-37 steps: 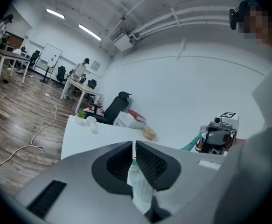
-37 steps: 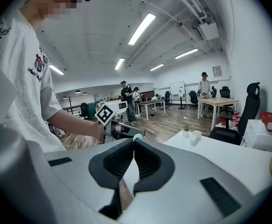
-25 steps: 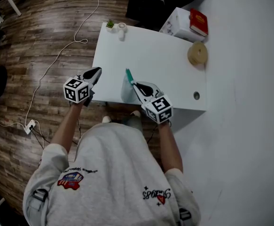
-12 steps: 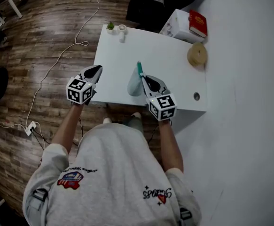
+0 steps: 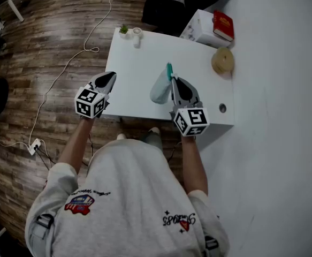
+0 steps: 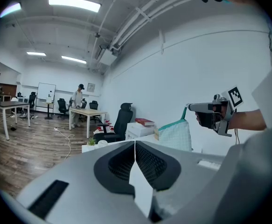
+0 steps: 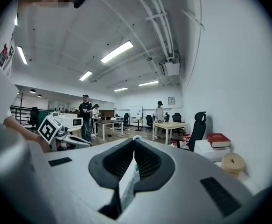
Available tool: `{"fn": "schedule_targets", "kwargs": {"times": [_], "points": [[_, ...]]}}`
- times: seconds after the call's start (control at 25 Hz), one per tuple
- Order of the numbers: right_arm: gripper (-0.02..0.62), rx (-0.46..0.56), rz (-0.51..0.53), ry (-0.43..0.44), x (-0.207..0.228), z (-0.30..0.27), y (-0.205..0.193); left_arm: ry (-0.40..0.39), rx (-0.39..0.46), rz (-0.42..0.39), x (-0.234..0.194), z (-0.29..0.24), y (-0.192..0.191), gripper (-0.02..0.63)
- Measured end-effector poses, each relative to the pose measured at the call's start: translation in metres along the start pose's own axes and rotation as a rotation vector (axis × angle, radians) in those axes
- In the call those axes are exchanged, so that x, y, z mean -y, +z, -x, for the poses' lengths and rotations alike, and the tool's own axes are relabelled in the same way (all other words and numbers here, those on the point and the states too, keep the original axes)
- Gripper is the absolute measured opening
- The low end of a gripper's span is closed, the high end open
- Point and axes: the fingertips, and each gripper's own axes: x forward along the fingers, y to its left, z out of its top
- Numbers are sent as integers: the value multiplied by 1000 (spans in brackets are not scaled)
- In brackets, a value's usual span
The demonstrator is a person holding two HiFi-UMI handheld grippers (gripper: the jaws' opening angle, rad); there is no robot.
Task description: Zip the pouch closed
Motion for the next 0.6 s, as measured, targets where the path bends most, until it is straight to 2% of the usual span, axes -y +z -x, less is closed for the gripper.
{"fn": "schedule_targets", "kwargs": {"times": [0.28,0.6], "points": [[12,17,9,-51,13,8,2,-8,6,-12,5,-4,5,9],[12,11,-17,-50,18,14,-7,-9,7,-7,7,-4,2,9]]}}
